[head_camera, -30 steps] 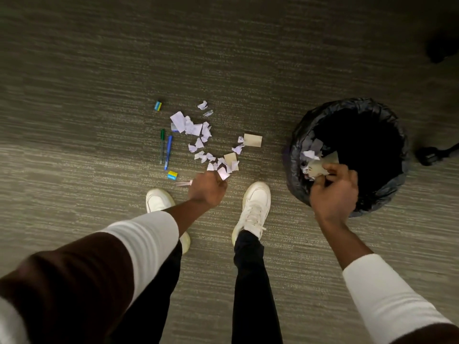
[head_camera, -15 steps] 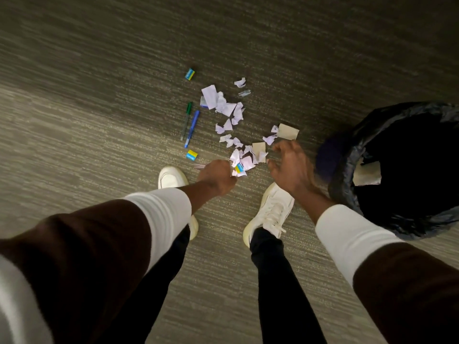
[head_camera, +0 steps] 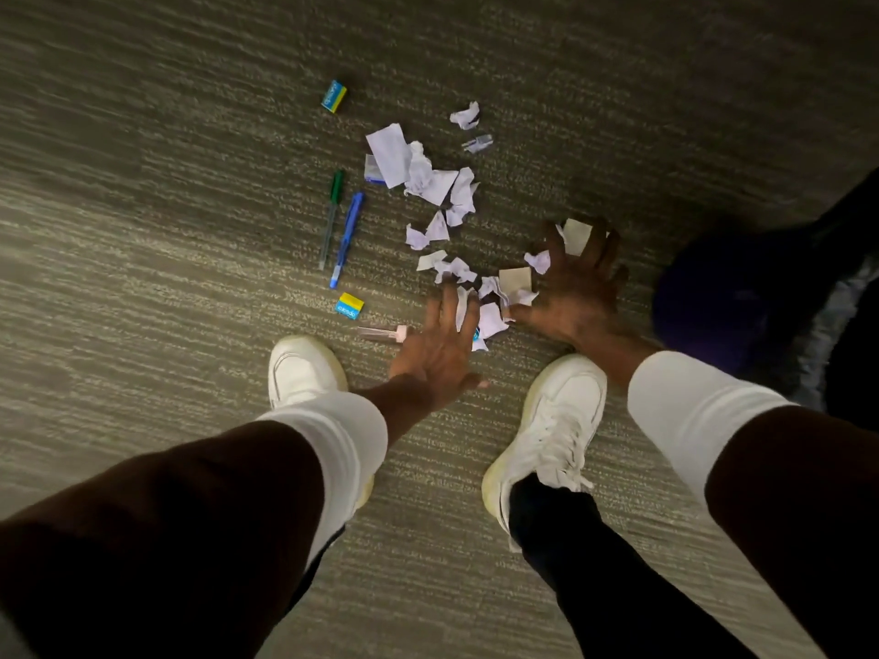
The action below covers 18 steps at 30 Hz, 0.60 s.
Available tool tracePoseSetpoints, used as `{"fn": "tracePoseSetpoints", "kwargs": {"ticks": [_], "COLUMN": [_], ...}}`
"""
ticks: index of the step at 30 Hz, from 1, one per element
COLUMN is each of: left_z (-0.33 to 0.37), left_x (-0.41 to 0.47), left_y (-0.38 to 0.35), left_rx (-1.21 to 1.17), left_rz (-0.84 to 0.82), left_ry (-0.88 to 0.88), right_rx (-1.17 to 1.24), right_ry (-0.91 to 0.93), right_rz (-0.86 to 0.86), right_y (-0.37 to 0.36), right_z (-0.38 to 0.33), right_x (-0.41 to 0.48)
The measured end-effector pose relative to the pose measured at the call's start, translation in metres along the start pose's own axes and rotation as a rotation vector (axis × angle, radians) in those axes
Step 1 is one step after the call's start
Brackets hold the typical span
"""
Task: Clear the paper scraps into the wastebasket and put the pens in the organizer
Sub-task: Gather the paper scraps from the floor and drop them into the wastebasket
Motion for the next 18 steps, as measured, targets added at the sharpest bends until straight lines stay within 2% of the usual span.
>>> {"fn": "tracePoseSetpoints", "kwargs": {"ticks": [3,6,8,10,13,18], "left_z": [-0.003,-0.009,-0.013,-0.020,-0.034,-0.040], "left_x": [0.006,0.011,0.009,0.008,0.011,0.016], "left_y": [-0.015,-0.015,-0.011,-0.010,-0.011,-0.023], "left_rx": [0.048,0.015,0.070,0.223,0.330,0.309], "left_rz": [0.023,0.118,0.182,0.227,0.259,0.257], "left_ry": [0.010,0.017,-0.047,-0.146,-0.195,-0.277], "right_rx": [0.033,-0.036,-0.098,-0.173,-0.249,-0.192], "right_ry": [0.051,0.147,0.208,0.249,0.308,0.338], "right_rz": [-0.029,0.029,0.061,0.068,0.085,0.098], "right_y": [-0.018,-0.033,-0.039,-0.044,-0.051,-0.059], "right_z": [0.009,0.007,-0.003,-0.017,-0.034,-0.053], "right_x": [0.004,-0.006,-0.016,-0.025,-0.035,-0.038]}}
Point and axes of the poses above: each hand's wrist, its own x-axis towards the middle knuckle, its own y-axis out of the back of the hand, z = x × y, the point moved 2 cm from there along x, towards the middle knuckle, and after that the axes turned 3 degrees about -y, right-handed, at the moved point
